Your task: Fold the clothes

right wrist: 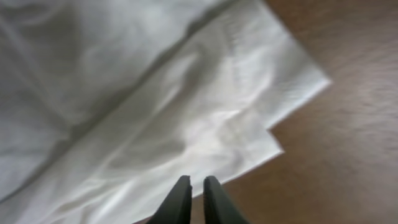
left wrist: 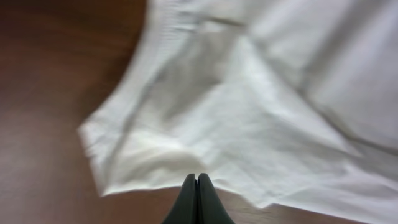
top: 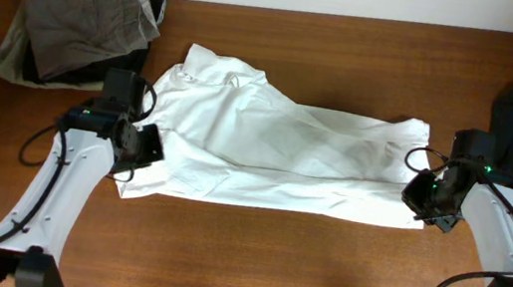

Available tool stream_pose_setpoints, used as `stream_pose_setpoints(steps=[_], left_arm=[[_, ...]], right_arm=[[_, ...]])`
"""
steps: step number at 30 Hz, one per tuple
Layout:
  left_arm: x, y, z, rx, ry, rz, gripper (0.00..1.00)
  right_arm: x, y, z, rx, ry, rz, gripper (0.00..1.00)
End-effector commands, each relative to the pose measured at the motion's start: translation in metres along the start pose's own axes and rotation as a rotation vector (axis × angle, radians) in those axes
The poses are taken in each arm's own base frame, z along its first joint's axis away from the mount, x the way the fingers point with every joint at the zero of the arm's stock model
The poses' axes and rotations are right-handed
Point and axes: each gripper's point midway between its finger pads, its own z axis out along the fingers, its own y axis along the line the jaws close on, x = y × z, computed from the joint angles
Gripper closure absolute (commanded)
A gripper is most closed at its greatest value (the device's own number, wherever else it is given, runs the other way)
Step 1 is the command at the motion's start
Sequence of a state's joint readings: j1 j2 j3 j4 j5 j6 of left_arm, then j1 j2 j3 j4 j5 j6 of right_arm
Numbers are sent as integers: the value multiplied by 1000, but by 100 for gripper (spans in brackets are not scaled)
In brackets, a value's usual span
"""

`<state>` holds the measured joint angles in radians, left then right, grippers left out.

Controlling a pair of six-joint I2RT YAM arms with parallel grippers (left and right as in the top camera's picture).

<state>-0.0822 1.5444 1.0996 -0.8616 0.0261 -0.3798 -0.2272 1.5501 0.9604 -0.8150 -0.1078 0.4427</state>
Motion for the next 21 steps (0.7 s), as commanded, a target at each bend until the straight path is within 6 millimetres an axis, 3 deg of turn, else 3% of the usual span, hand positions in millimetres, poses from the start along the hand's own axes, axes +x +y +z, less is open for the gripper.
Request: stream_pose_setpoints(steps=[1, 8, 21], left_arm=[[14, -32, 26, 99, 88, 101, 99], [12, -50, 78, 108, 118, 139, 99], [-31, -37, 106, 33, -40, 154, 99]], right_arm=[[1, 15, 9, -80, 38, -37, 88], [-6, 22, 23, -113, 44, -42, 88], [-25, 15, 57, -61, 5, -43, 86]])
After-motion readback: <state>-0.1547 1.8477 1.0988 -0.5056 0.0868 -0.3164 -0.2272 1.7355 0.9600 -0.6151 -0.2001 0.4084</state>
